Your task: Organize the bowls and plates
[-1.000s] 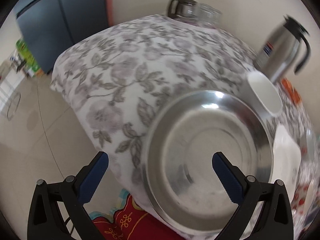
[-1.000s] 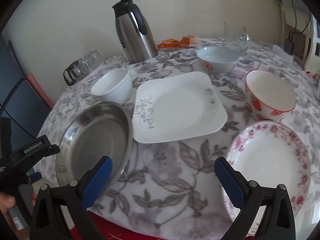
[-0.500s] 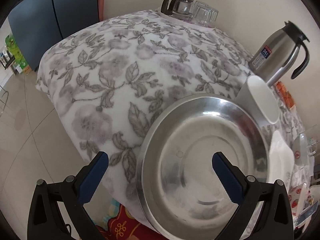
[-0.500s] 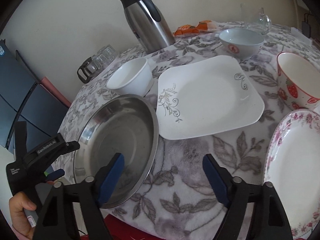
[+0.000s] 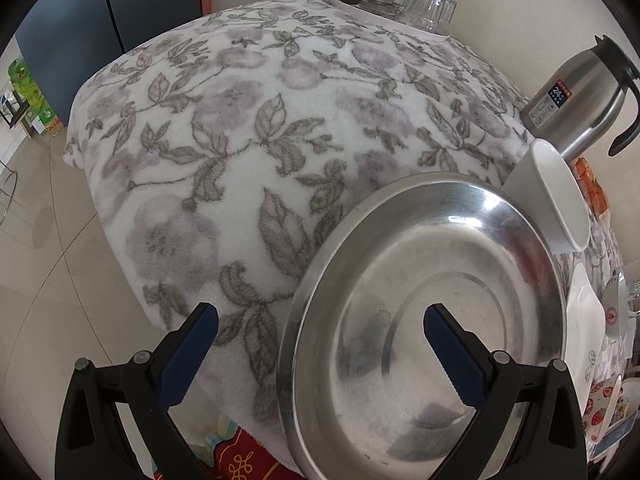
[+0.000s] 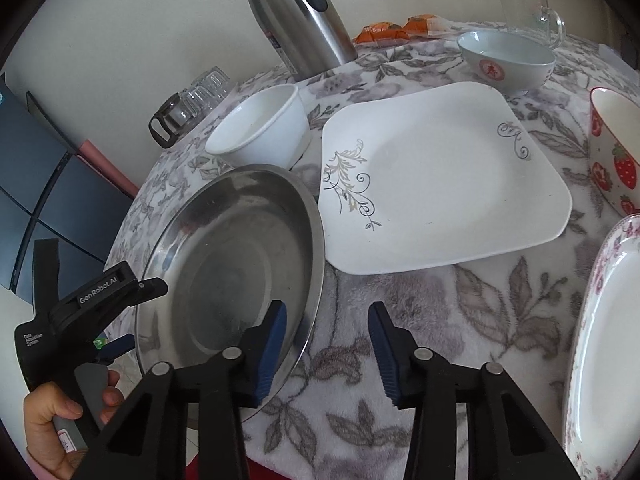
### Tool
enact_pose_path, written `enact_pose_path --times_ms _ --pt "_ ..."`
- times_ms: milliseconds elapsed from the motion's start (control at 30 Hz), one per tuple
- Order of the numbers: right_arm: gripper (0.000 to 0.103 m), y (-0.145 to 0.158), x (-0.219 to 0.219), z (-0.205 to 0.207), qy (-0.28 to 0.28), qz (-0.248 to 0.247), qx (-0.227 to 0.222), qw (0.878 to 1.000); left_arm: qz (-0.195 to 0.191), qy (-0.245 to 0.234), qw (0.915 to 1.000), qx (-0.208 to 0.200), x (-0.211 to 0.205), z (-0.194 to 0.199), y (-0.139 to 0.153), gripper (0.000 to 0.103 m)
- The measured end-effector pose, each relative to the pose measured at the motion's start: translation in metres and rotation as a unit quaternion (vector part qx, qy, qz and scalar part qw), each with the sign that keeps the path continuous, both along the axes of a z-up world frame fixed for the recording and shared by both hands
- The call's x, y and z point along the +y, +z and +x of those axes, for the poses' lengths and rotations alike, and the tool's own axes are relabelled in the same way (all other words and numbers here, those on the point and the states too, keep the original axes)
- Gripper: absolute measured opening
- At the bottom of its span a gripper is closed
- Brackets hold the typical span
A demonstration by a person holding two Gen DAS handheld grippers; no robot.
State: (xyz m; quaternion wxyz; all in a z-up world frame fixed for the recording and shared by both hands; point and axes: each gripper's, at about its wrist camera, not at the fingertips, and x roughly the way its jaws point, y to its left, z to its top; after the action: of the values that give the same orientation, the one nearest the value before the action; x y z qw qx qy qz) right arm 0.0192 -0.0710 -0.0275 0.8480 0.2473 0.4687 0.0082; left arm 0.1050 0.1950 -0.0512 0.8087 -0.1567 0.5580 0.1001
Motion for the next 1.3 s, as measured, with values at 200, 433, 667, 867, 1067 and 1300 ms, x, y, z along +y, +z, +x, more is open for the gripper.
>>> enact_pose_path --times_ms 200,433,667,867,1067,1300 --pt "0.042 -0.002 0.003 0.006 0.002 0.001 0.0 1.0 -0.001 -0.004 1.0 0.001 0.0 0.005 -0.003 0.081" --pt "0.042 -0.006 0.008 0.014 0.015 -0.007 0.005 1.0 0.002 -0.004 1.0 -0.004 0.001 0.006 -0.004 0.077" --pt "0.016 -0.002 0.016 0.013 0.038 -0.025 -0.002 0.999 -0.004 -0.018 0.9998 0.001 -0.004 0.007 -0.007 0.053" --pt "0.015 -0.002 0.015 0.012 0.039 -0.023 -0.001 0.999 0.008 -0.014 0.9999 -0.002 -0.002 0.006 -0.006 0.034" --pt "0.015 0.003 0.015 0.009 0.041 -0.024 -0.009 0.999 0.001 -0.01 0.9999 -0.01 0.003 0.002 -0.003 0.028" --pt "0.015 0.011 0.012 0.005 0.041 -0.025 -0.021 0.999 -0.012 -0.012 0.9994 -0.03 0.004 -0.004 0.007 0.025"
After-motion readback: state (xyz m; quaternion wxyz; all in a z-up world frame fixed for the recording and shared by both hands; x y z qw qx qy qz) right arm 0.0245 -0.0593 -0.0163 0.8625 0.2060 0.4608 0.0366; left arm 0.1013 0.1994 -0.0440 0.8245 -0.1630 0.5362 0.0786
